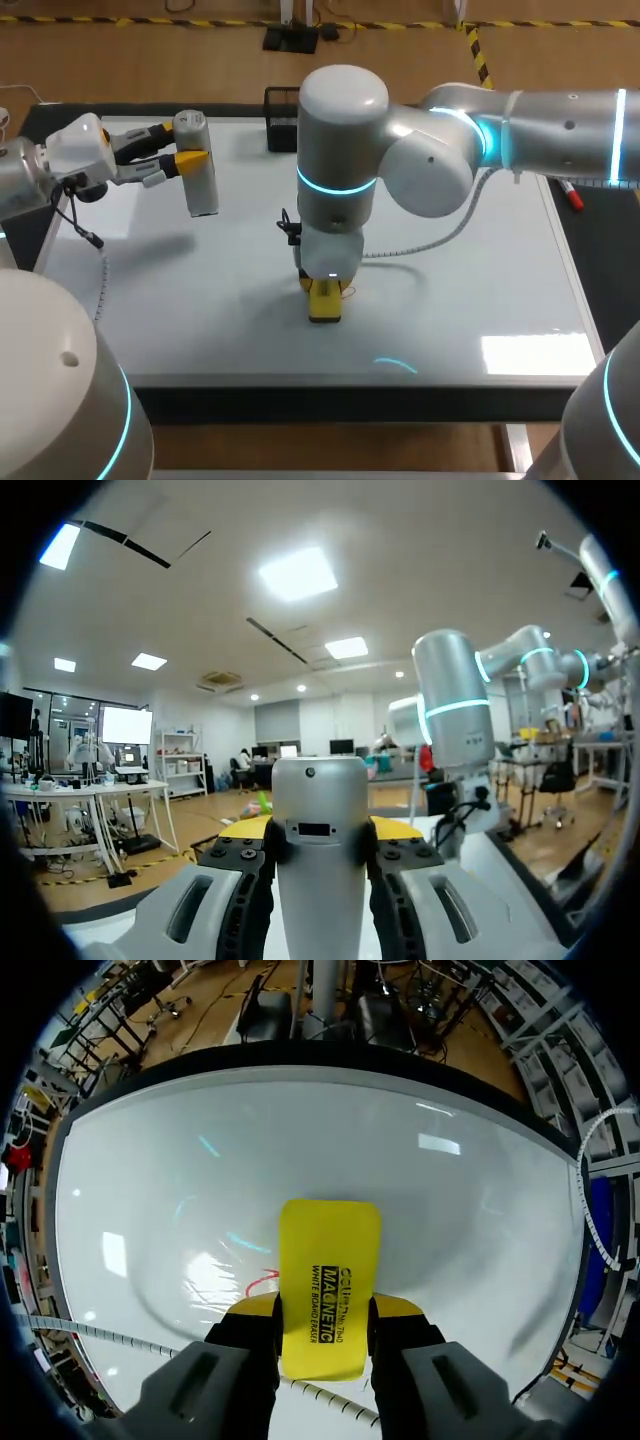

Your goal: Pick up the inspection probe, press it on each red-marked spot on the whiteboard one by one, put down the probe, pick up the eraser, and wipe off all the red marks.

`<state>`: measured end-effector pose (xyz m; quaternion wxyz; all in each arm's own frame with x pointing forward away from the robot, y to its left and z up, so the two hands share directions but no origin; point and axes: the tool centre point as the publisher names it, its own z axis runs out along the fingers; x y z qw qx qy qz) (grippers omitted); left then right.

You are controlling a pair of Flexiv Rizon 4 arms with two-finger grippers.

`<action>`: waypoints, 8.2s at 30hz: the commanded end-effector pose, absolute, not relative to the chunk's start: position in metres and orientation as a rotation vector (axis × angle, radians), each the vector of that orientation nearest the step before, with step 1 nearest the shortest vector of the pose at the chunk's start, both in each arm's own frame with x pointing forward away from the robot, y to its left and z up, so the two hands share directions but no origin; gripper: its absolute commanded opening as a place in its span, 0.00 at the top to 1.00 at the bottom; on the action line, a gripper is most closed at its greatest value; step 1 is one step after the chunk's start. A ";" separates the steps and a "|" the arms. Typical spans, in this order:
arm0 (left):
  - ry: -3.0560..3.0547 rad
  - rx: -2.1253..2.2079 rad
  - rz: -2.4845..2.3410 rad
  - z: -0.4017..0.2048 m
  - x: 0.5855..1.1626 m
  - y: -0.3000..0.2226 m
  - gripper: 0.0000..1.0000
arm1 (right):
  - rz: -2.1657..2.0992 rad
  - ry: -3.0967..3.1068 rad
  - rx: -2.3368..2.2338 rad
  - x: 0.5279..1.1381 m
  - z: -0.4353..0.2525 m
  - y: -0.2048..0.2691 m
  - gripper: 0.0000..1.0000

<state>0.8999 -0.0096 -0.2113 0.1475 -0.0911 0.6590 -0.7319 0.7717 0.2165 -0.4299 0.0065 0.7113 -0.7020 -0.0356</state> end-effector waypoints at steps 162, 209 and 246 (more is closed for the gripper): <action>1.895 -0.262 -2.105 -0.210 0.899 -0.010 1.00 | -0.016 -2.182 2.184 1.123 -0.422 0.154 1.00; 1.895 -0.262 -2.105 -0.210 0.899 -0.010 1.00 | -0.124 -2.663 1.713 1.123 -0.373 0.087 0.00; 1.895 -0.262 -2.105 -0.210 0.899 -0.010 1.00 | -0.682 -3.144 0.956 1.137 -0.265 0.026 0.00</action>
